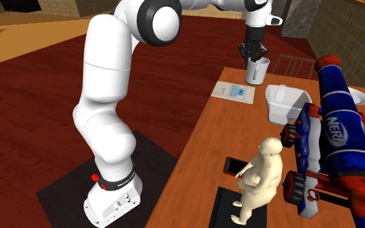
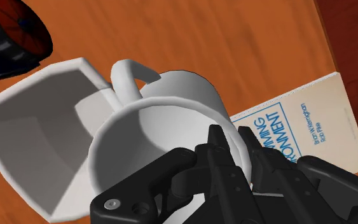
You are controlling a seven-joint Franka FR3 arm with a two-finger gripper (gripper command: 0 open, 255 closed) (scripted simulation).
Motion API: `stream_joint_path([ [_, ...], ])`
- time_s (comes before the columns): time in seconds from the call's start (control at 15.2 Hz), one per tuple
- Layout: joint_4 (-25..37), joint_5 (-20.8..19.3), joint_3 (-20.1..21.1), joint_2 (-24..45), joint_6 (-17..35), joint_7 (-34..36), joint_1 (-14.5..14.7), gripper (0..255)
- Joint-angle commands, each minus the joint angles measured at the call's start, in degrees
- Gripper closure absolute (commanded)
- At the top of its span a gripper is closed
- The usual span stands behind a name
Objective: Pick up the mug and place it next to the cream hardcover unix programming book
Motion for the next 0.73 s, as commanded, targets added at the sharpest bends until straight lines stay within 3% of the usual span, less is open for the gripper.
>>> stream_joint_path([
  [0.0, 2.82, 0.27, 0.20, 2.57, -0.26, 0.39, 0.11, 255],
  [0.66, -5.08, 0.21, 0.27, 2.44, 7.50, 0.74, 0.28, 255],
])
